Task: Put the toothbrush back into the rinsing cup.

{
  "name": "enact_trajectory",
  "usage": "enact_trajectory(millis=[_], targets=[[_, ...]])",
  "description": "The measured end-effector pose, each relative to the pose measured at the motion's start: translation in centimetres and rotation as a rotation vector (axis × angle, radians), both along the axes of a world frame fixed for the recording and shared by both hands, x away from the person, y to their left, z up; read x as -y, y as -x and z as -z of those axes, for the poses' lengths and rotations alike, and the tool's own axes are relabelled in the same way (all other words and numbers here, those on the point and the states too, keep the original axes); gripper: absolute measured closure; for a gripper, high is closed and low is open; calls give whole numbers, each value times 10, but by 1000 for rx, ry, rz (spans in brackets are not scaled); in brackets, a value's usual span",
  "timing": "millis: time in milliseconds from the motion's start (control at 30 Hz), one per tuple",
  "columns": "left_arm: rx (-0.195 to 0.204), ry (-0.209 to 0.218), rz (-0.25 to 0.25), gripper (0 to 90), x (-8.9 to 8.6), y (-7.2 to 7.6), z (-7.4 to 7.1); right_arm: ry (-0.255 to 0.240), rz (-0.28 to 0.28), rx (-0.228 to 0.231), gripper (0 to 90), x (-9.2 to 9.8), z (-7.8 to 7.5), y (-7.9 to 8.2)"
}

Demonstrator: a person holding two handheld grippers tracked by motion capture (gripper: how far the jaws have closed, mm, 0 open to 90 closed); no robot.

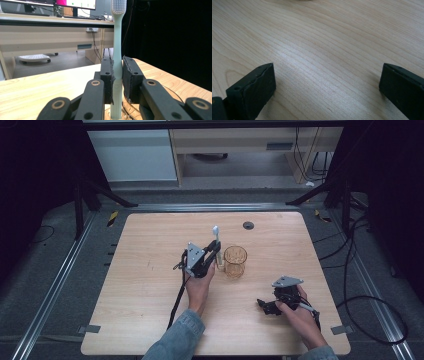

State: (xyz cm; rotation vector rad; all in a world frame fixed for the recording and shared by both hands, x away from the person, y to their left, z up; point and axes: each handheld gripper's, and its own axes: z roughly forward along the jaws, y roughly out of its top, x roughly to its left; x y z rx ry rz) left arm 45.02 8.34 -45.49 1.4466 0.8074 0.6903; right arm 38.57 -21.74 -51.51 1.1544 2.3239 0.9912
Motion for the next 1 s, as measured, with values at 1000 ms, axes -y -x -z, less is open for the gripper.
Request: enact_trajectory(millis=[1000], targets=[[-58, -78, -11, 783, 3, -4, 9, -1, -2, -1, 10, 0, 0, 0]])
